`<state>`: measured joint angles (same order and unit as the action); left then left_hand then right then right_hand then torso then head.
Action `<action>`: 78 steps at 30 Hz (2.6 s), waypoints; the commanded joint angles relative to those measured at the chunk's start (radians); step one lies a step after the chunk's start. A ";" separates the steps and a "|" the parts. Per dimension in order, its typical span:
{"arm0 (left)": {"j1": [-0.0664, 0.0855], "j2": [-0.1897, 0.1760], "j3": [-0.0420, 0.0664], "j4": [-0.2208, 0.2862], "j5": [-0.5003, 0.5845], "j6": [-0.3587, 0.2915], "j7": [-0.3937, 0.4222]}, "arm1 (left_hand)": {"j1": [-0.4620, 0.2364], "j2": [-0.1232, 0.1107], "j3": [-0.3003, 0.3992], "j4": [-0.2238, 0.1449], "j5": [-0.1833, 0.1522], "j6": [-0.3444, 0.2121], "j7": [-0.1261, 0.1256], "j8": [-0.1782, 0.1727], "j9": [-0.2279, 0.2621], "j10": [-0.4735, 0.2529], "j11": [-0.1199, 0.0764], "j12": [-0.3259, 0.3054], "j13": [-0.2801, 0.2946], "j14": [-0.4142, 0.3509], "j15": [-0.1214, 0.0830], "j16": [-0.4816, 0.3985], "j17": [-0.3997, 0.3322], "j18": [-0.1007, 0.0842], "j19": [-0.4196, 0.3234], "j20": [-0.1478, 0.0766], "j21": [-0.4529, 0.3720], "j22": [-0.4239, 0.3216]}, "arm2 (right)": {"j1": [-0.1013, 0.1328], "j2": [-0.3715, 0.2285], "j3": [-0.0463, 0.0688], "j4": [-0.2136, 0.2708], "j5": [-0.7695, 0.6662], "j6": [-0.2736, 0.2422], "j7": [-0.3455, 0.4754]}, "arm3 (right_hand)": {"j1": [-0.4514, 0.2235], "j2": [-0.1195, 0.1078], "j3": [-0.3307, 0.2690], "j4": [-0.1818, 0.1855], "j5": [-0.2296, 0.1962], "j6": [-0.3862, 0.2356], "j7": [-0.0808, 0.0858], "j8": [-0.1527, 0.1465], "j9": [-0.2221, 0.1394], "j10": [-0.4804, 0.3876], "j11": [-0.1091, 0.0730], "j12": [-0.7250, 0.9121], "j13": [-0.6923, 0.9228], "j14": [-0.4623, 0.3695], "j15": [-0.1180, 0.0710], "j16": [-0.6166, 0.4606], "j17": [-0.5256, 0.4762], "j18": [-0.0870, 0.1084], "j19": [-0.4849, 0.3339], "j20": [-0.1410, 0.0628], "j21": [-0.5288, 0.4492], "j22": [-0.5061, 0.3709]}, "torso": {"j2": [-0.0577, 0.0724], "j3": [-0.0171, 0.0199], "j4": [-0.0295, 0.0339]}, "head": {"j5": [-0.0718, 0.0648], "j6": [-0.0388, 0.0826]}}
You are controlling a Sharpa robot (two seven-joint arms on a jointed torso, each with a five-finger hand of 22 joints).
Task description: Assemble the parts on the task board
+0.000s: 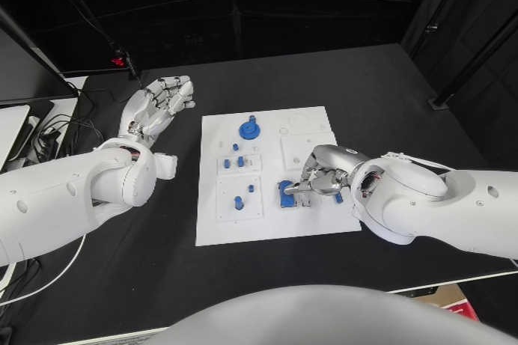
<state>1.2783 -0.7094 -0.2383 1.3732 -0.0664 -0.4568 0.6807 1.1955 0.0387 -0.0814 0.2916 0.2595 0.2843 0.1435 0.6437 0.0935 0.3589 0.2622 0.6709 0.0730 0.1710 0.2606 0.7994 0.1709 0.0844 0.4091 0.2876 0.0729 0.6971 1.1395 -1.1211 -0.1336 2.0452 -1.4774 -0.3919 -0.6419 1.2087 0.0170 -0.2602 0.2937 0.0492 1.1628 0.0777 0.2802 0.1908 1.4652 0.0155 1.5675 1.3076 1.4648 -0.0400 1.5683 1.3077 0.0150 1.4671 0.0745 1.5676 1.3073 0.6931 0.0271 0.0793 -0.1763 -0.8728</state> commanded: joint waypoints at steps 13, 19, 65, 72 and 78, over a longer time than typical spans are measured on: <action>-0.001 -0.001 0.001 0.001 0.001 0.010 0.056 | 0.000 0.011 -0.007 -0.001 0.006 -0.006 0.153 0.007 -0.002 -0.005 -0.001 0.005 -0.002 -0.006 0.002 0.006 -0.002 0.001 -0.001 0.003 0.004 -0.001 | -0.018 0.042 0.000 -0.032 -0.003 0.051 0.007 | -0.046 -0.060 0.140 -0.001 -0.001 -0.135 -0.021 0.230 0.221 0.106 -0.021 0.003 0.263 0.106 -0.022 0.002 0.263 -0.015 0.104 -0.025 0.003 0.264 | 0.001 -0.0012 0.0001 | -0.002 0.000; -0.001 0.000 0.001 0.002 0.001 0.012 0.056 | 0.000 0.011 -0.007 -0.001 0.006 -0.006 0.153 0.007 -0.002 -0.005 -0.001 0.005 -0.002 -0.006 0.002 0.006 -0.002 0.001 -0.001 0.003 0.004 -0.001 | -0.022 0.060 0.000 -0.053 0.000 0.064 -0.006 | -0.011 -0.038 0.151 -0.005 -0.001 -0.155 -0.022 0.260 0.252 0.106 -0.021 0.003 0.263 0.106 -0.022 0.002 0.263 -0.015 0.104 -0.024 0.003 0.264 | 0.001 -0.0001 0.0018 | -0.003 0.000; -0.002 0.000 0.001 -0.004 0.001 0.013 0.055 | 0.004 0.016 -0.010 0.000 0.013 -0.008 0.153 0.010 -0.004 -0.008 -0.001 0.009 -0.003 -0.005 0.001 0.012 -0.007 0.001 -0.001 0.003 0.005 -0.001 | -0.024 -0.145 -0.001 -0.046 0.068 -0.181 0.169 | 0.051 0.020 0.102 -0.004 0.082 -0.369 0.044 0.233 0.263 0.106 0.037 0.003 0.263 0.106 0.020 0.002 0.263 -0.015 0.104 0.010 0.003 0.264 | -0.001 -0.0032 -0.0031 | -0.031 0.000; -0.004 0.003 0.001 -0.007 0.001 0.015 0.056 | 0.005 0.017 -0.011 0.000 0.014 -0.008 0.153 0.011 -0.005 -0.008 -0.001 0.010 -0.003 -0.005 0.001 0.012 -0.008 0.001 -0.001 0.003 0.005 -0.002 | -0.025 -0.190 -0.001 -0.055 0.066 -0.071 0.074 | 0.063 0.021 0.090 -0.006 0.130 -0.409 0.053 0.226 0.240 0.106 0.046 0.003 0.263 0.106 0.031 0.002 0.263 -0.015 0.104 0.023 0.003 0.264 | -0.002 -0.0025 -0.0061 | -0.048 0.000; -0.006 0.003 0.001 -0.008 0.001 0.016 0.056 | 0.005 0.017 -0.011 0.000 0.014 -0.008 0.153 0.011 -0.005 -0.008 -0.001 0.010 -0.003 -0.005 0.001 0.013 -0.008 0.001 -0.002 0.003 0.005 -0.002 | -0.026 -0.193 -0.003 -0.057 0.038 0.024 -0.020 | 0.055 0.024 0.080 -0.003 0.125 -0.394 0.053 0.242 0.236 0.106 0.047 0.003 0.263 0.106 0.035 0.002 0.263 -0.015 0.104 0.028 0.003 0.264 | -0.002 -0.0010 -0.0032 | -0.055 0.000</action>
<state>1.2714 -0.7072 -0.2383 1.3653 -0.0662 -0.4501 0.6807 1.2007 0.0439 -0.0869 0.2915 0.2685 0.2844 0.1434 0.6488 0.0896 0.3589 0.2622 0.6748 0.0710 0.1710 0.2606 0.8073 0.1638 0.0844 0.4091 0.2876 0.0729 0.6961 1.1132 -1.3136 -0.1358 1.9865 -1.4202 -0.4545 -0.5846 1.2670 0.0384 -0.1750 0.2913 0.1761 0.7615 0.1298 0.5191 0.4278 1.4668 0.0539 1.5674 1.3075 1.4669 -0.0124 1.5683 1.3073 0.0151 1.4669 0.0971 1.5676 1.3073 0.6912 0.0249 0.0738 -0.2306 -0.8728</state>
